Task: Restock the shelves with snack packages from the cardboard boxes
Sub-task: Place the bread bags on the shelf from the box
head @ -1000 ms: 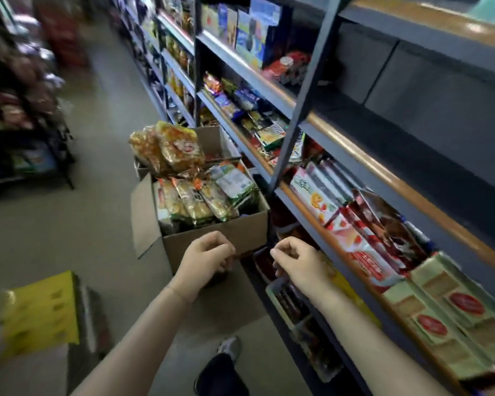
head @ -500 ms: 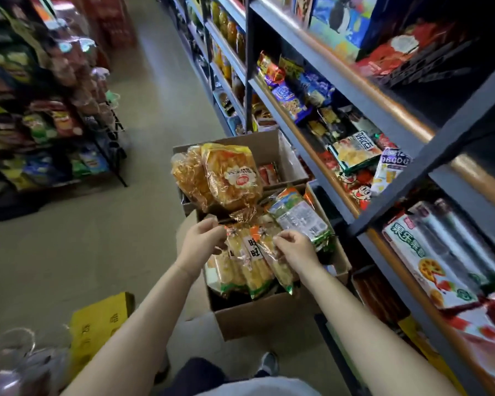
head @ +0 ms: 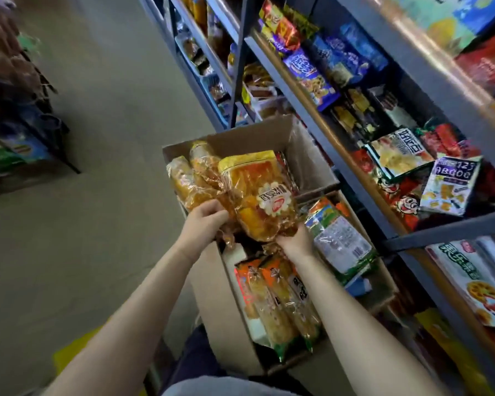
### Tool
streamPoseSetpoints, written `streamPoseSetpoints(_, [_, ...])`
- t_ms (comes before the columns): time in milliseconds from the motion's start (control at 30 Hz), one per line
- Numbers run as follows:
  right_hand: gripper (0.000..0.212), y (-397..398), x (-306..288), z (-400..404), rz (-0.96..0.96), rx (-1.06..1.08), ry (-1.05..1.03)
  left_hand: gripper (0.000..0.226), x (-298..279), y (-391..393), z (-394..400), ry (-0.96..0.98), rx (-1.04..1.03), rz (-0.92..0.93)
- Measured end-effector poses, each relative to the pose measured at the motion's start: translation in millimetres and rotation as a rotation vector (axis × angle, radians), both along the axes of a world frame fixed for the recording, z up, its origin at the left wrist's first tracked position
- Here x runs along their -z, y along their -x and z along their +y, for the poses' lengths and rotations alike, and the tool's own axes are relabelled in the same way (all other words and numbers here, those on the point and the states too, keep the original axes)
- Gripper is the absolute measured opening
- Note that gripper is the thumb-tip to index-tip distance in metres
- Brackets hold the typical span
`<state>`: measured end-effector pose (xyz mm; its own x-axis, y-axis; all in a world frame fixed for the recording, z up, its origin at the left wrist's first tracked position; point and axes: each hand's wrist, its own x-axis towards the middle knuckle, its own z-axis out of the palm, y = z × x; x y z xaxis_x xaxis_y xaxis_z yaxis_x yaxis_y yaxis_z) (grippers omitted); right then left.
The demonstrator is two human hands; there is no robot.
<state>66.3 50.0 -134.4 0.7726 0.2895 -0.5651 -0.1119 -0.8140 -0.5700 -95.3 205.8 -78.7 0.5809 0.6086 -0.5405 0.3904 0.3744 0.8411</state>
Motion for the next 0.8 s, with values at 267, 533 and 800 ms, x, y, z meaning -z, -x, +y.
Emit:
streamPoseSetpoints(267, [0.018, -4.3, -53.9, -2.7, -0.163, 0.140, -0.005, 0.008, -9.0, -6.7, -0.7, -0.278, 0.267, -0.022])
streamPoseSetpoints(533, [0.005, 12.7, -184.1, -28.2, -0.276, 0.098, -0.302, 0.085, -40.5, -36.4, -21.7, -0.948, 0.372, -0.198])
streamPoseSetpoints(800, [0.018, 50.9, -276.0, -166.6, -0.360, 0.087, -0.569, 0.110, -118.2, -60.1, -85.3, -0.959, 0.661, -0.495])
